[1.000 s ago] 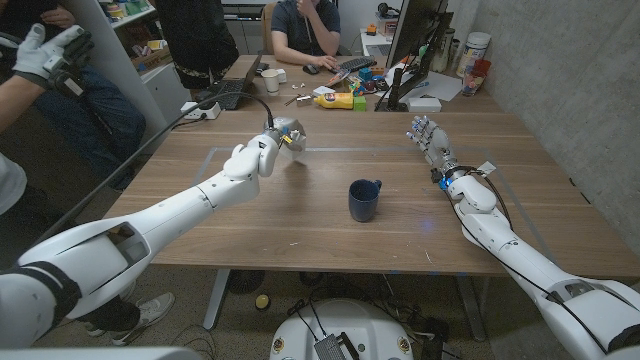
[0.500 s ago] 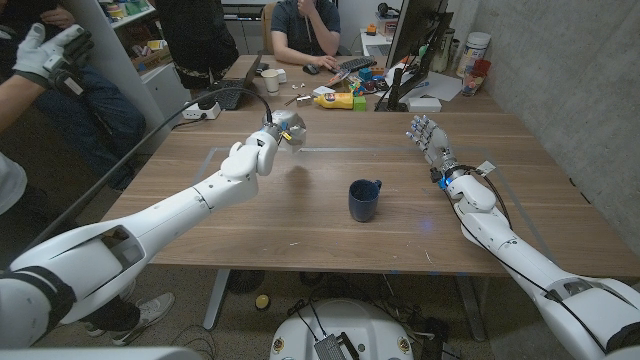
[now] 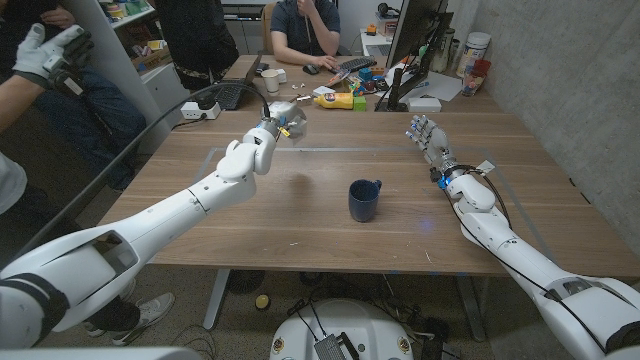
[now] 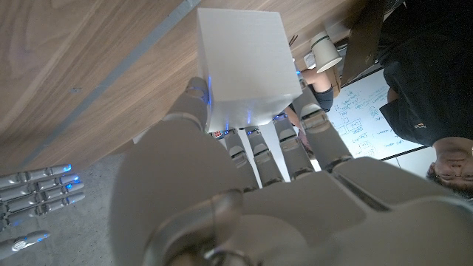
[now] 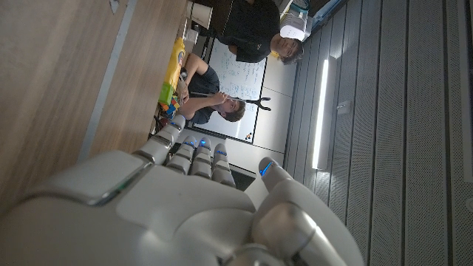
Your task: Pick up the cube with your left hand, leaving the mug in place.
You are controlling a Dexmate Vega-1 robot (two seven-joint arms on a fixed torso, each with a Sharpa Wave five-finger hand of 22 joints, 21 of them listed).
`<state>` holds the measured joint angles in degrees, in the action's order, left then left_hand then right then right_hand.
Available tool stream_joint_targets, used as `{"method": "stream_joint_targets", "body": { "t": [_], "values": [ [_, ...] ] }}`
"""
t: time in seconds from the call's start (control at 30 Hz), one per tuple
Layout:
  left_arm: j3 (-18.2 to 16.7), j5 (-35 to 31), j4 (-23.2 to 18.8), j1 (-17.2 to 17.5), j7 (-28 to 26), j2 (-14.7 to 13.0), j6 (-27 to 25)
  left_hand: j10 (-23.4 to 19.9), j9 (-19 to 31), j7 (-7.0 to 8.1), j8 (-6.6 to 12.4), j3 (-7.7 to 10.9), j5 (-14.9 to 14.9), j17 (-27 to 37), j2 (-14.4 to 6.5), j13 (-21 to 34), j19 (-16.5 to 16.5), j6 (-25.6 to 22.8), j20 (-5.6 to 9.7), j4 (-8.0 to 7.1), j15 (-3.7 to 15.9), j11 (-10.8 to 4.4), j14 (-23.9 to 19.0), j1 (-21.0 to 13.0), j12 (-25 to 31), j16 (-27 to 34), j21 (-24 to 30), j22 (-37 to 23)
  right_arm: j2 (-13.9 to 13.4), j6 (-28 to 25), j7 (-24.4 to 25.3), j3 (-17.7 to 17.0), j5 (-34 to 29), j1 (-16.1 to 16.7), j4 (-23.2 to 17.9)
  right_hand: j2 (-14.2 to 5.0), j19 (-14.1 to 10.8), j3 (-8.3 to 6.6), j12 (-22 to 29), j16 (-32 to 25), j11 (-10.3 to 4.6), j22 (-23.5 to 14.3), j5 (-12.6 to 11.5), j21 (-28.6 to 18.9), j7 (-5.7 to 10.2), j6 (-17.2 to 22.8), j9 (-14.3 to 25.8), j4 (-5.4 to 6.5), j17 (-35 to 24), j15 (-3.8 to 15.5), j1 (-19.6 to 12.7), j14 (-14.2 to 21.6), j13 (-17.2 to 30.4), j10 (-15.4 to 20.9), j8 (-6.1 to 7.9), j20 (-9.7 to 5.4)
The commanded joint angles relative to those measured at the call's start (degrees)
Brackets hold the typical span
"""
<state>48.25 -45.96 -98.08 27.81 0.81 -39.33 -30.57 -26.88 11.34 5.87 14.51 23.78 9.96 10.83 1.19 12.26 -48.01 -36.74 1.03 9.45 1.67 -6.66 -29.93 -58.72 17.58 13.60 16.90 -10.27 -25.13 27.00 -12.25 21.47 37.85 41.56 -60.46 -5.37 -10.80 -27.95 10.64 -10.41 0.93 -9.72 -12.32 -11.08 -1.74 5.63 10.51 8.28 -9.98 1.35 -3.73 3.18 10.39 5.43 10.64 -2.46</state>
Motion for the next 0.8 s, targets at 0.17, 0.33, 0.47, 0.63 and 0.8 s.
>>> {"method": "stream_joint_targets", "body": {
  "t": [0.17,0.33,0.47,0.63,0.8],
  "values": [
    [-2.55,-2.94,-4.30,2.50,-3.18,-0.66,-0.41,-1.19,0.28,-0.38,0.12,0.44,0.22,0.15,-6.61,0.04,-1.71,-1.47,1.12,-0.66,7.45,0.13,-2.07,-6.24,-0.10,-0.05,-0.03,-0.12,-0.13,0.24,0.10,0.08,-0.21,0.09,-0.20,-2.39,-0.10,-0.13,0.36,-0.28,0.14,-0.21,-0.52,-0.21,0.02,0.10,0.10,-0.27,-0.12,-0.23,-0.09,0.58,0.21,0.54,0.37,-2.21],
    [-3.24,-3.60,-5.02,3.12,-3.77,-0.68,-0.54,-1.41,0.28,-0.32,0.10,0.47,0.22,0.14,-6.64,0.04,-1.91,-1.72,1.19,-0.65,7.43,-0.18,-2.25,-6.27,-0.13,-0.10,0.01,-0.13,-0.25,-0.13,0.27,0.04,-0.04,0.41,-0.84,-2.39,-0.09,-0.15,0.38,-0.29,0.06,-0.21,-0.52,-0.20,0.02,0.11,0.10,-0.28,-0.11,-0.17,-0.10,0.66,0.21,0.61,0.37,-2.23],
    [-3.84,-3.92,-5.64,3.58,-4.05,-0.71,-0.70,-1.58,0.29,-0.29,0.04,0.55,0.22,0.14,-6.74,0.03,-2.06,-2.02,1.25,-0.61,7.54,-0.36,-2.42,-6.39,-0.23,-0.21,0.03,-0.14,-0.40,-0.05,0.42,-0.02,-0.05,0.75,-1.34,-2.38,-0.06,-0.15,0.38,-0.28,0.01,-0.21,-0.52,-0.20,0.01,0.15,0.10,-0.28,-0.12,-0.15,-0.10,0.67,0.21,0.66,0.38,-2.23],
    [-4.49,-4.64,-6.59,4.11,-4.53,-0.74,-1.10,-1.89,0.29,-0.29,-0.02,0.57,0.21,0.13,-6.77,0.03,-2.09,-2.24,1.36,-0.61,7.64,-0.46,-2.60,-6.41,-0.25,-0.30,0.00,-0.15,-0.63,0.08,0.63,-0.05,-0.20,1.13,-2.04,-2.37,-0.03,-0.15,0.37,-0.27,0.08,-0.21,-0.51,-0.19,0.01,0.16,0.10,-0.28,-0.12,-0.10,-0.09,0.67,0.21,0.69,0.38,-2.25],
    [-5.14,-5.32,-7.75,4.61,-4.74,-0.89,-1.43,-2.28,0.30,-0.42,-0.15,0.59,0.20,0.15,-6.88,0.03,-2.04,-2.31,1.35,-0.70,7.49,-0.35,-2.69,-6.35,-0.25,-0.41,-0.06,-0.16,-0.91,0.21,0.80,-0.08,-0.35,1.50,-2.68,-2.36,0.05,-0.16,0.37,-0.26,0.08,-0.21,-0.51,-0.16,-0.01,0.17,0.10,-0.28,-0.12,-0.09,-0.09,0.70,0.21,0.74,0.38,-2.35]
  ]
}}
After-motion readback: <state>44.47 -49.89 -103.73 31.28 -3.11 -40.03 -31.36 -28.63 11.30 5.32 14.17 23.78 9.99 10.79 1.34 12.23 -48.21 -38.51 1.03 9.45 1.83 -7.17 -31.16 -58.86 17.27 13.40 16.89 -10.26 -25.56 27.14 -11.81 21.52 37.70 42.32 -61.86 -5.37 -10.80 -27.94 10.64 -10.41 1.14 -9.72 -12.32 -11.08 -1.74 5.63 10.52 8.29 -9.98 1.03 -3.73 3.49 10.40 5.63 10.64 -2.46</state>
